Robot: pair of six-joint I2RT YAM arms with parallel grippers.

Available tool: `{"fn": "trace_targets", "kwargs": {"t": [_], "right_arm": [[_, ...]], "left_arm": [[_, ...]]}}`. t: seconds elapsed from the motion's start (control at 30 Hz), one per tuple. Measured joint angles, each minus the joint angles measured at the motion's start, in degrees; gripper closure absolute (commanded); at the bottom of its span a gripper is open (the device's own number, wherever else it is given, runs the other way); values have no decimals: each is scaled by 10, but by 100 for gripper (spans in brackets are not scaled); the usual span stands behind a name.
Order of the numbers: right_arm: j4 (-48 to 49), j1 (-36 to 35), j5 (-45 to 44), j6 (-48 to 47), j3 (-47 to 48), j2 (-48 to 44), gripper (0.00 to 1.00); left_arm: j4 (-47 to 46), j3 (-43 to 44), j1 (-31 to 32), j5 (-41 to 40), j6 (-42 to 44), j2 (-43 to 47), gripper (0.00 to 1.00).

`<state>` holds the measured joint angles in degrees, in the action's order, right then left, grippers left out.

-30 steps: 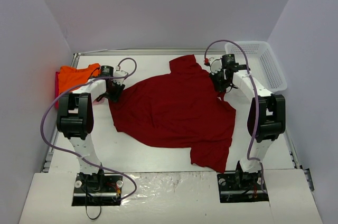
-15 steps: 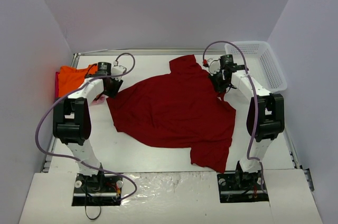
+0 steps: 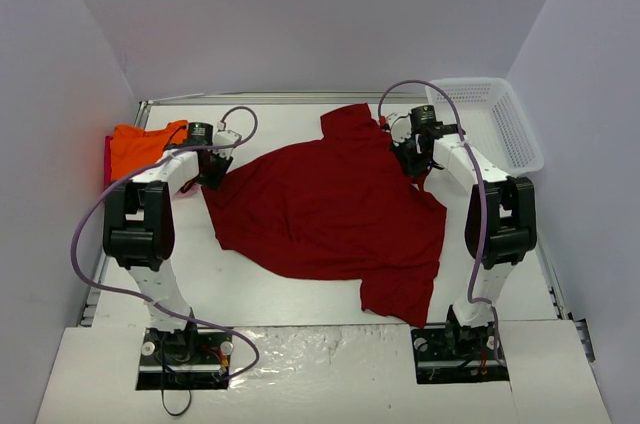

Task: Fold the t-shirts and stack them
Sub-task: Flatten out the tshirt

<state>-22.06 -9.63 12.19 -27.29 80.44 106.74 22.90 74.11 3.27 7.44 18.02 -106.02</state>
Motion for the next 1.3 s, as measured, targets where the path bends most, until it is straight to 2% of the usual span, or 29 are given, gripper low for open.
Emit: {"fn": "trace_targets", "kwargs": {"t": [0.57, 0.6, 0.67, 0.7, 0.77, 1.3], "right_arm": [[0, 0, -15, -1, -3, 19, 100], [0, 0, -15, -1, -3, 19, 100], [0, 0, -17, -2, -4, 19, 100], [0, 0, -17, -2, -4, 19, 100], [0, 0, -18, -2, -4, 20, 100], [0, -2, -28, -3, -11, 58, 100]], "left_arm": [[8, -6, 0, 13, 13, -30, 75], [9, -4, 0, 13, 13, -32, 81], [10, -1, 0, 15, 14, -35, 84], [9, 0, 0, 15, 15, -36, 91], [10, 4, 0, 15, 15, -39, 96], [14, 7, 0, 16, 15, -39, 98]]}}
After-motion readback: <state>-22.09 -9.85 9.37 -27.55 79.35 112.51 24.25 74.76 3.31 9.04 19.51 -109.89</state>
